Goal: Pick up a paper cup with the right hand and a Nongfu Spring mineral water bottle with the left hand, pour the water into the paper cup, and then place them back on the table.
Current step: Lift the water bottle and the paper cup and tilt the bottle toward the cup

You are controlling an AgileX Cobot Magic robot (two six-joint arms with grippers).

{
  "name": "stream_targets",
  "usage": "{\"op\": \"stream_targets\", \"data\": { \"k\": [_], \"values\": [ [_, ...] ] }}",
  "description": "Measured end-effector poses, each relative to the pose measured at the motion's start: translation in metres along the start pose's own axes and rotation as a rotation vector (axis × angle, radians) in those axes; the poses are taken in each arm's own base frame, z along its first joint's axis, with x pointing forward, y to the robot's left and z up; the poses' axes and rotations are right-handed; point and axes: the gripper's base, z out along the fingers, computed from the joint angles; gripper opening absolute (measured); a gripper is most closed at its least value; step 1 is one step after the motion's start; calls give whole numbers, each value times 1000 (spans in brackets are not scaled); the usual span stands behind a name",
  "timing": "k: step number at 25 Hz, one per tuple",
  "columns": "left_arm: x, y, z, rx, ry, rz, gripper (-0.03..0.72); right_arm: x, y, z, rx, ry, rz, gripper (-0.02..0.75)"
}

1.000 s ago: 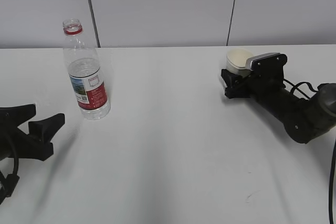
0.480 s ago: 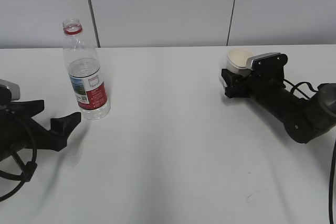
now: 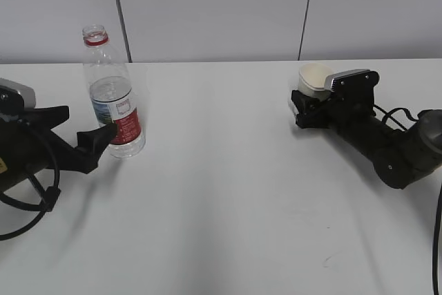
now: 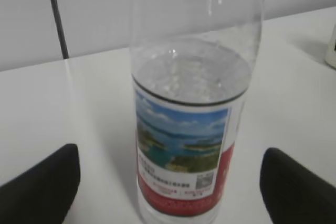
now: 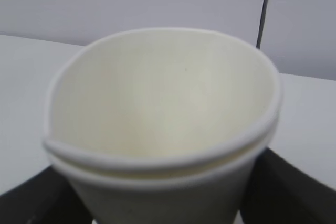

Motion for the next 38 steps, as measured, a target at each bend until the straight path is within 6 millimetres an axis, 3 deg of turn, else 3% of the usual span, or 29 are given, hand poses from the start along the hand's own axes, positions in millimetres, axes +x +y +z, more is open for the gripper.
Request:
{"op": "stream_targets", "data": {
  "k": [20,26,33,38],
  "values": [
    [8,6,60,144,-27,-65,614,0,0,0,0,0,4,524],
    [12,1,63,158,-17,-67,562,0,4,1,-9,0,3,524],
    [11,5,63,110,-26,-92,553,0,4,1,-16,0,-1,524],
    [11,5,63,110,-27,-92,447,0,9,1,-64,5,0,524]
  ]
}}
